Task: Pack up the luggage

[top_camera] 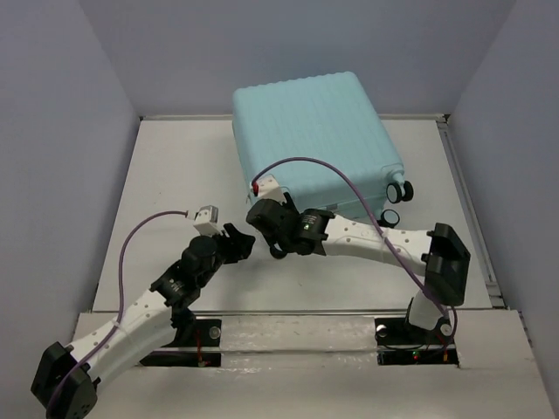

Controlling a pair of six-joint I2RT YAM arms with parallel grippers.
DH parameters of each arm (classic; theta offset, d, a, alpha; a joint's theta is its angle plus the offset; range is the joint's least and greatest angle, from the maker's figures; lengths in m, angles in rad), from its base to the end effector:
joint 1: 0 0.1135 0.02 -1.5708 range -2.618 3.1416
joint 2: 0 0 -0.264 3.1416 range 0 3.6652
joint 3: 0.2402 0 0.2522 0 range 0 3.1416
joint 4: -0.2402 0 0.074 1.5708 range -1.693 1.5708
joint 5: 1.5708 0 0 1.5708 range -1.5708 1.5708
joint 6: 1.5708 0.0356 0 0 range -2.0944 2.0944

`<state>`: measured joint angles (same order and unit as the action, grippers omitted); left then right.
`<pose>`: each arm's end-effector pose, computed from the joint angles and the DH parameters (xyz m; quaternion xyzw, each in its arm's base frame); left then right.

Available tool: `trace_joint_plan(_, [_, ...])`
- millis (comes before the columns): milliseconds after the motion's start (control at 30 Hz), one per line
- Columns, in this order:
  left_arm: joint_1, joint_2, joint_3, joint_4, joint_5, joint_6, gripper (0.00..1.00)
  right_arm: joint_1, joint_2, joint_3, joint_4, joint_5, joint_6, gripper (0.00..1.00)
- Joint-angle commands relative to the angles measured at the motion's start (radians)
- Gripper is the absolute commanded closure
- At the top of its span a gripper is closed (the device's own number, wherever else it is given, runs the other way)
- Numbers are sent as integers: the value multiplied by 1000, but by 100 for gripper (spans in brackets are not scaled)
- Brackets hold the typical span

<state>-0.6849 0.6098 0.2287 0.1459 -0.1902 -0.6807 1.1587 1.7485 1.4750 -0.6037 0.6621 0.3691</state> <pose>0.1276 -0.0955 0.2039 -0.0572 0.7818 -0.3311 0.5253 0.1739 0.3431 0.2865 -0.2401 0.8635 0.0016 0.4436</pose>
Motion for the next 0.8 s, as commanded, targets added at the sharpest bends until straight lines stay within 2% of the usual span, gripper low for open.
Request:
trace_joint_plan(0, [1,37,20,150,102,89,38,-22,-196,-106,1,41,-65,93])
trace_joint_plan(67, [1,83,32,188,168,124,39,-31,-233,-139,12,28,-73,93])
trace_joint_plan(133, [-2,132,61,219,207,171,48,-42,-277,-183,34,-2,-82,93])
trace_joint_plan(200, [-2,160,84,253,222,187,51,-51,-305,-206,51,-24,-88,93])
trace_joint_plan(400, [-30,267,139,372,340,234,51,-60,-322,-246,85,-59,-105,93])
trace_joint_plan(633, [-67,390,176,411,330,271,44,-70,-326,-262,107,-75,-113,93])
trace_joint_plan(767, [-68,442,192,448,342,268,43,-70,-339,-269,116,-90,-116,93])
